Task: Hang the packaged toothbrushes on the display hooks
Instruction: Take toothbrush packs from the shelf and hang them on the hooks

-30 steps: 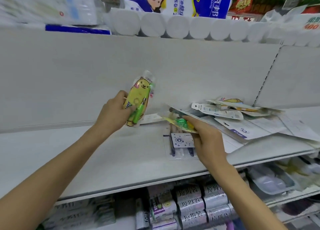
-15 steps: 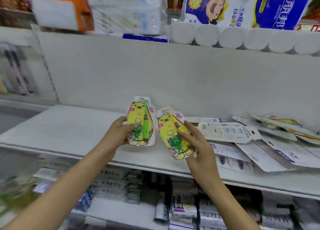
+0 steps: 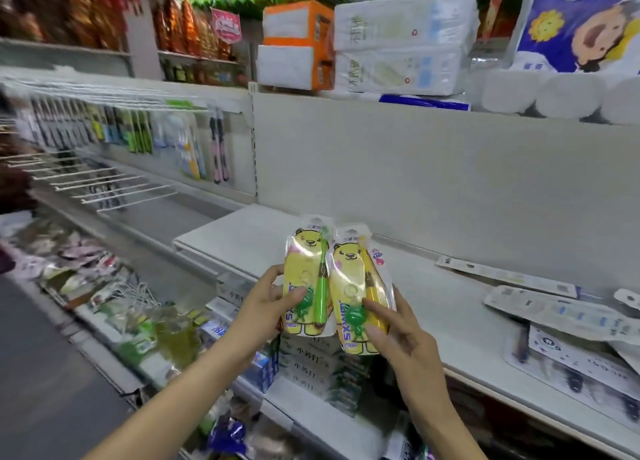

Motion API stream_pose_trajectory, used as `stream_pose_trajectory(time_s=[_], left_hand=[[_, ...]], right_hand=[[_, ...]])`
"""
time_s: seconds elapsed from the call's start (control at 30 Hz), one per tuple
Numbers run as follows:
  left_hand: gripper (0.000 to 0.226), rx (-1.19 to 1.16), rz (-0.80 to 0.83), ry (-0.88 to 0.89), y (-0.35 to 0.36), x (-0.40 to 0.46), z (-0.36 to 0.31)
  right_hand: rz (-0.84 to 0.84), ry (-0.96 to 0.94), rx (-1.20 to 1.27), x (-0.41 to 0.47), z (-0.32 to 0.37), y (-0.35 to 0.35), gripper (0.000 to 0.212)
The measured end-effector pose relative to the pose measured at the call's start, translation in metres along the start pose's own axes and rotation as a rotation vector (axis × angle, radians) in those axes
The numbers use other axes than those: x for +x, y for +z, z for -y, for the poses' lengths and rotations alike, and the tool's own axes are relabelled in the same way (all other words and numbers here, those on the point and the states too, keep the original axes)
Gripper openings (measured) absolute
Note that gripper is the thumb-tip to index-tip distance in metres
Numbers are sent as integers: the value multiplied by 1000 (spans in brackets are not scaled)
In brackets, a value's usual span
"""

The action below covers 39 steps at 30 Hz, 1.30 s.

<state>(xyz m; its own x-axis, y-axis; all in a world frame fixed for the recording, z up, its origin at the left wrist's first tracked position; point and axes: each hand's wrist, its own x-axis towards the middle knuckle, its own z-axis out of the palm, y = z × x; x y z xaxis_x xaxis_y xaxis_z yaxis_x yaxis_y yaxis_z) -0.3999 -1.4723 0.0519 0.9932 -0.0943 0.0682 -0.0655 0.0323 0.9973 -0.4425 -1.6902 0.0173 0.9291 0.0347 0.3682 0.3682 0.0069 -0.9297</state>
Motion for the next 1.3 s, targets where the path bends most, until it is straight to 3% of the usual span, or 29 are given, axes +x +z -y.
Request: stream_pose_trajectory(time_s=[0.07, 0.3, 0.43, 0.57, 0.7, 0.93, 1.3], left_hand=[[32, 19, -11, 50, -13, -8, 1], [37, 35, -95, 133, -72, -26, 7], [45, 66, -114, 144, -125, -30, 12], [38, 54, -157, 134, -186, -32, 17], [37, 35, -181, 137, -252, -36, 18], [40, 43, -248, 122, -368, -36, 19], [36, 41, -437, 98, -507, -38, 27]], right_hand=[[-10, 9, 10, 2, -4, 15, 21], [-20, 27, -59, 10, -15, 77, 28], [-48, 24, -71, 22, -19, 122, 20], [-81, 83, -4, 40, -22, 175, 43], [-7, 136, 8, 54, -22, 238, 63], [98, 140, -55, 71, -35, 357, 28], [224, 144, 52, 110, -43, 496, 39]])
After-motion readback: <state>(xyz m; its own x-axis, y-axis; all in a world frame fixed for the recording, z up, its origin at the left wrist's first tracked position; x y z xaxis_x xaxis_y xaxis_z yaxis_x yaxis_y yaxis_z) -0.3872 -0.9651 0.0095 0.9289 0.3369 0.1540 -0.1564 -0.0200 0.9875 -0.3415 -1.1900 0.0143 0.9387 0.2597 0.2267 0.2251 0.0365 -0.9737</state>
